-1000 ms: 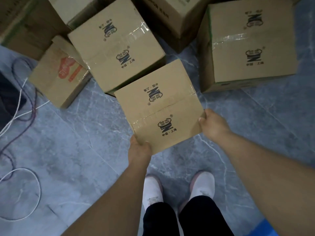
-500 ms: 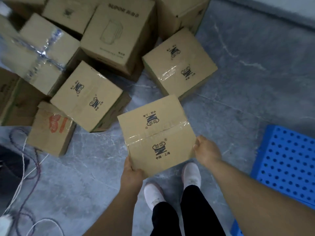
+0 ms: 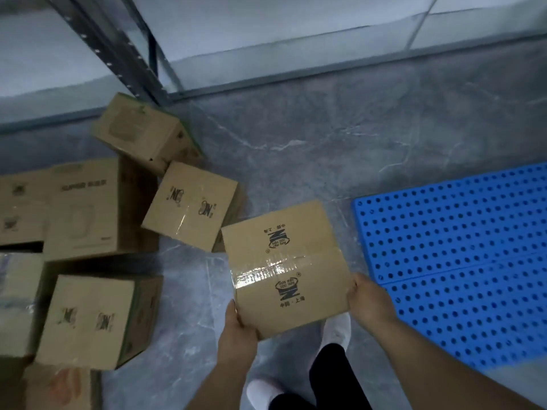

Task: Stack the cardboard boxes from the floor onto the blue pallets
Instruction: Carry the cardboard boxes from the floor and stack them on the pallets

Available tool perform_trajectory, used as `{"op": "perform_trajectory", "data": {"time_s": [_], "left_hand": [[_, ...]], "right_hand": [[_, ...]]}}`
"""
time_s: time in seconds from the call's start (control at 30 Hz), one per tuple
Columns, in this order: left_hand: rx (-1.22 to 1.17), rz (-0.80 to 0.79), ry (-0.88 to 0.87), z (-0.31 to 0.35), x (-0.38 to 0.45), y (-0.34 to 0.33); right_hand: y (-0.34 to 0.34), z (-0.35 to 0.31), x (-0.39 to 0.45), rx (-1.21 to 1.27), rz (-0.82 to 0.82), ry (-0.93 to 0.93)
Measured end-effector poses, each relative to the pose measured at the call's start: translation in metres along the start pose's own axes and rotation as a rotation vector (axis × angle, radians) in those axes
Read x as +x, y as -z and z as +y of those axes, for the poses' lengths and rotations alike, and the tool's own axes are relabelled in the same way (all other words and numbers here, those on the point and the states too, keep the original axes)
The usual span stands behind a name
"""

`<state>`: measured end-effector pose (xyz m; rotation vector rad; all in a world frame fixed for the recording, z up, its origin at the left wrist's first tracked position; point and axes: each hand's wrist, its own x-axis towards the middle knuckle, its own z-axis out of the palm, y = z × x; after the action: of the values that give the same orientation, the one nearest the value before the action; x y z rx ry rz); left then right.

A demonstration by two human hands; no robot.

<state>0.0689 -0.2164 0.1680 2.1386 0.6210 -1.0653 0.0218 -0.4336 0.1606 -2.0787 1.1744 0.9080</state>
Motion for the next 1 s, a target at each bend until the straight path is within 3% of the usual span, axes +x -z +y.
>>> {"op": "perform_trajectory", "data": {"time_s": [0.43,0.67,1.0], "left_hand": [[0.315,-0.265,-0.333,0.172,0.008,-0.106],[0.619,-0.316,-0.508,0.232,0.042,-0.173],[0.902,-0.538,-0.756,0.267,0.112,-0.258]], "right_hand": [[0.102,0.098,0.02,0.492,0.156,-0.268],[0.076,0.121,0.029,0.794,0.337,-0.492],[0.029,0.133,0.085,1.03,0.539,-0.687]]}}
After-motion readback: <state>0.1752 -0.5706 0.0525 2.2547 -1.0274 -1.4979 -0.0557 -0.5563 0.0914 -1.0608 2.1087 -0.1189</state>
